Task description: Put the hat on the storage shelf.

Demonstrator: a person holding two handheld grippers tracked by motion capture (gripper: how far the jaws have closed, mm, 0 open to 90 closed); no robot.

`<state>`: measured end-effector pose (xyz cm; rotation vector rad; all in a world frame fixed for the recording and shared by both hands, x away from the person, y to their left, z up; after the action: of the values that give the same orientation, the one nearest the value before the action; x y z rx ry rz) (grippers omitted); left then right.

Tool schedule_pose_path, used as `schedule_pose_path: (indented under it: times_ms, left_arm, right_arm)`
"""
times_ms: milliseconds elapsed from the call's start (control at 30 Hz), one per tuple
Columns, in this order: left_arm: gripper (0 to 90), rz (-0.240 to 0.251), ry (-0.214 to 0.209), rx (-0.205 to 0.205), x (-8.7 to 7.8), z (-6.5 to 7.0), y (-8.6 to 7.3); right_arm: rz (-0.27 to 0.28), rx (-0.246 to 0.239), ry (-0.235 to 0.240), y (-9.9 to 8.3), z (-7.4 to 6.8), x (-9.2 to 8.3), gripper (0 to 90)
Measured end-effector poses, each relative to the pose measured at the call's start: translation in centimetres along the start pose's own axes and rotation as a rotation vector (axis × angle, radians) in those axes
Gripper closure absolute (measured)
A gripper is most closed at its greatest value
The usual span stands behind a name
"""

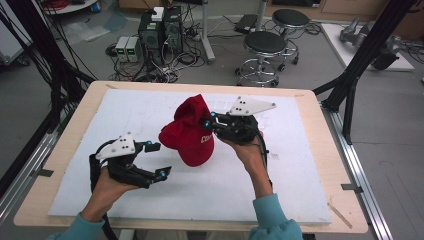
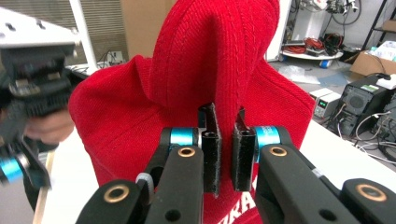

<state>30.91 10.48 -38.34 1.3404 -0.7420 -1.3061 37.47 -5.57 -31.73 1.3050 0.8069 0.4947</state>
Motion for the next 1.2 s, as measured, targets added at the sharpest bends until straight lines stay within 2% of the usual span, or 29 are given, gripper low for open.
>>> schedule_pose_path:
  times_ms: [33, 233, 400, 433, 667, 833, 1033, 1067, 1100, 1167, 1200]
  left_arm:
    - [14.8, -0.003, 0.006, 0.003, 0.4, 0.0, -0.1]
    - [15.7, -0.002, -0.024, -0.018, 2.4, 0.3, -0.3]
    - [21.8, -0.005, -0.037, -0.021, 3.3, 0.4, -0.3]
    - [26.2, 0.0, -0.038, -0.019, 3.4, 0.3, -0.3]
    - [35.5, 0.021, -0.031, -0.02, 4.1, 0.1, -0.3]
    - [50.0, 0.041, -0.033, -0.029, 4.2, 0.1, -0.1]
    - [63.7, 0.026, -0.043, -0.034, 4.3, 0.1, -0.2]
    - [71.3, 0.024, -0.045, -0.032, 4.3, 0.1, -0.3]
    - [71.3, 0.019, -0.049, -0.034, 4.3, 0.2, -0.3]
    - [81.7, 0.013, -0.043, -0.036, 4.3, 0.2, -0.4]
    - [83.3, 0.007, -0.04, -0.044, 4.3, 0.2, -0.5]
  right_arm:
    - [0.003, 0.0, -0.002, 0.1, 0.0, 0.0, 85.4]
    - [0.007, 0.008, -0.009, 0.5, -0.1, 0.1, 85.3]
    - [0.007, 0.018, -0.009, 0.6, -0.3, 0.2, 85.4]
    - [0.007, 0.022, -0.012, 0.6, -0.3, 0.2, 85.4]
    - [0.025, 0.045, -0.016, 0.9, -0.5, 0.2, 85.4]
    - [0.028, 0.055, -0.011, 0.9, -0.8, 0.3, 85.4]
    - [0.041, 0.064, 0.005, 1.1, -1.1, 0.4, 85.4]
    - [0.04, 0.06, 0.003, 1.1, -1.2, 0.4, 85.4]
    - [0.04, 0.06, 0.003, 1.1, -1.2, 0.4, 85.4]
    - [0.041, 0.061, 0.002, 1.1, -1.1, 0.4, 85.4]
    - [0.037, 0.061, 0.004, 1.0, -1.1, 0.4, 85.3]
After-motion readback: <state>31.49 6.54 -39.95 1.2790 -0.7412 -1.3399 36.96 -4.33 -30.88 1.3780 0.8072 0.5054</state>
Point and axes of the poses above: each handheld gripper's, and its own axes: x roughly forward along the jaws, y roughly out of its top, z roughly to its right, the point moved 9 cm from there along x, roughly forward along the jaws, and after that the axes turned 14 degrees about -y, right-handed, at the moved point
